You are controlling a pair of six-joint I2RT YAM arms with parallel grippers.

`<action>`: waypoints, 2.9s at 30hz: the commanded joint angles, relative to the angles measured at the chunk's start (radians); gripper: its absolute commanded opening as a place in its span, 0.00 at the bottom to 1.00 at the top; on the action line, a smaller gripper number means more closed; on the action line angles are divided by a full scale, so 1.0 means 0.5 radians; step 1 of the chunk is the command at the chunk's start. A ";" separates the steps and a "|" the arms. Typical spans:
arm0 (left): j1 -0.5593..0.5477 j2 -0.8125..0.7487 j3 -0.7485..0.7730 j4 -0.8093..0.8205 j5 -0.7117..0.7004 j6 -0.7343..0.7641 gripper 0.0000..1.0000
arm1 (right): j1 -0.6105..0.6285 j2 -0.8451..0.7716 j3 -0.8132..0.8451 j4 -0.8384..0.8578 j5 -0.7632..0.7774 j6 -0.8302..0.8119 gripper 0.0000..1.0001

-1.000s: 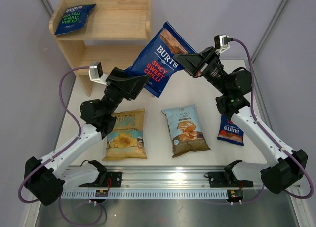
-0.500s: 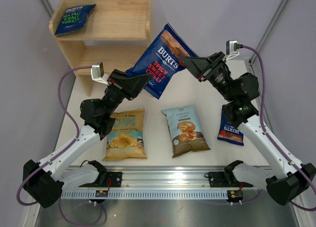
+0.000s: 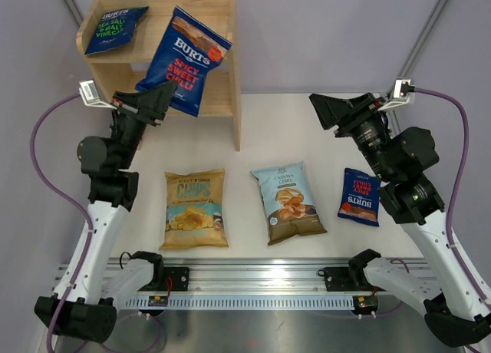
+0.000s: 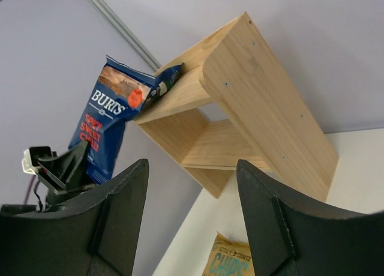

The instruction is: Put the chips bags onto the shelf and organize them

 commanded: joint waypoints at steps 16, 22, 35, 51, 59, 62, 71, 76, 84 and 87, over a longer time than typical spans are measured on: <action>0.379 0.665 1.121 -1.219 -0.596 -0.393 0.04 | 0.001 -0.148 -0.069 -0.138 0.201 -0.157 0.68; 0.345 0.917 1.434 -1.443 -0.648 -0.442 0.04 | 0.001 -0.173 -0.081 -0.117 0.210 -0.176 0.68; 0.250 1.338 1.965 -1.664 -0.940 -0.357 0.05 | 0.004 -0.209 -0.124 -0.074 0.139 -0.108 0.68; 0.164 1.451 2.286 -2.011 -1.062 -0.038 0.57 | 0.001 -0.265 -0.134 -0.101 0.142 -0.096 0.68; 0.158 1.543 2.563 -2.404 -1.133 0.073 0.66 | 0.001 -0.289 -0.097 -0.156 0.127 -0.114 0.68; 0.161 1.565 2.591 -2.447 -1.136 0.119 0.66 | 0.001 -0.298 -0.085 -0.178 0.124 -0.130 0.69; 0.173 1.804 2.989 -2.612 -1.075 0.361 0.60 | 0.001 -0.317 -0.063 -0.227 0.124 -0.164 0.69; 0.176 1.804 2.987 -2.585 -1.096 0.435 0.47 | 0.001 -0.320 -0.063 -0.233 0.127 -0.179 0.68; 0.173 1.725 2.760 -2.493 -1.136 0.319 0.19 | 0.001 -0.304 -0.078 -0.224 0.118 -0.164 0.68; 0.173 1.700 2.714 -2.462 -1.194 0.217 0.16 | 0.001 -0.308 -0.078 -0.230 0.112 -0.164 0.68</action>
